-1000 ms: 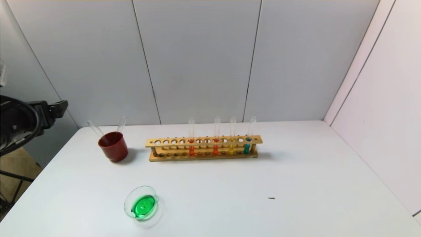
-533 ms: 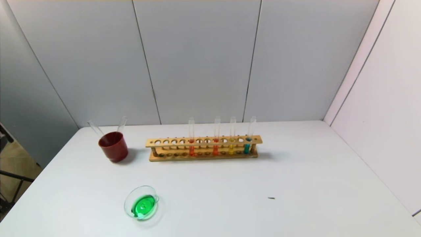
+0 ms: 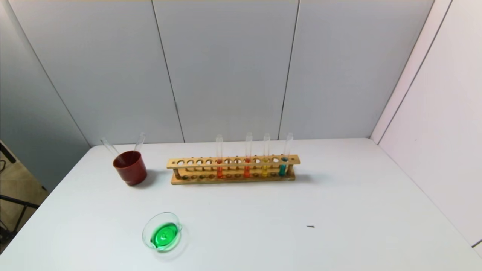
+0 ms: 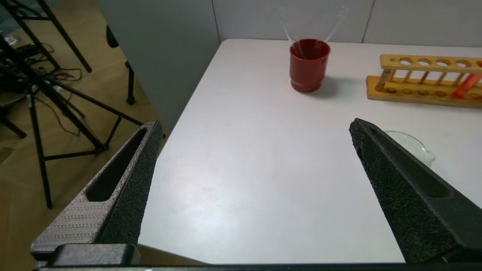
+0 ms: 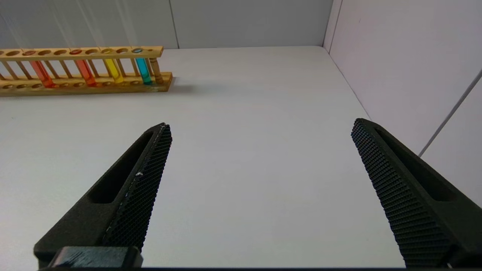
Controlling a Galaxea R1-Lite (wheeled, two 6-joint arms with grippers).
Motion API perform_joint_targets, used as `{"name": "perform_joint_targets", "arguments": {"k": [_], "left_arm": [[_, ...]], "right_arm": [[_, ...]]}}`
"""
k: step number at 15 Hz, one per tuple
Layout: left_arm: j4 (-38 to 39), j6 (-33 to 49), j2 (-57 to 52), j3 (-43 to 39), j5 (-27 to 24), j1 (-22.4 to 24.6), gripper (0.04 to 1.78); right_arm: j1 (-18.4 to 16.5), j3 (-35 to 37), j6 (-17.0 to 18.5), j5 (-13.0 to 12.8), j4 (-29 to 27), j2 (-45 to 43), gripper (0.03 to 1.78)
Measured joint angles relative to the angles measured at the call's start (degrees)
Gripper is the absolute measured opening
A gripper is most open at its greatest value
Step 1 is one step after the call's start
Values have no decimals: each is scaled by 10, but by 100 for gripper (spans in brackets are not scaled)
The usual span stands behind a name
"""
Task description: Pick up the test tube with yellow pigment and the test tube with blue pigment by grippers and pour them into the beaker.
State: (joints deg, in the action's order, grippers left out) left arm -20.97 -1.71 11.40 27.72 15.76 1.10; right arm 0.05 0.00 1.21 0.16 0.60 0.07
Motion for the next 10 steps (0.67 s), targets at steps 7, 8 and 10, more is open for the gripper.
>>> {"name": "perform_joint_targets", "arguments": {"k": [7,8,10], "left_arm": [[112,-2,-110,-197,-125,-9,175],[152,0,-112,-230,-138,-9,175],[202,2,-114,-266,-164,-10,175]], "right_arm": [[0,0,0,0,0,0,174],[0,0,0,0,0,0,174],[0,0,0,0,0,0,174]]}}
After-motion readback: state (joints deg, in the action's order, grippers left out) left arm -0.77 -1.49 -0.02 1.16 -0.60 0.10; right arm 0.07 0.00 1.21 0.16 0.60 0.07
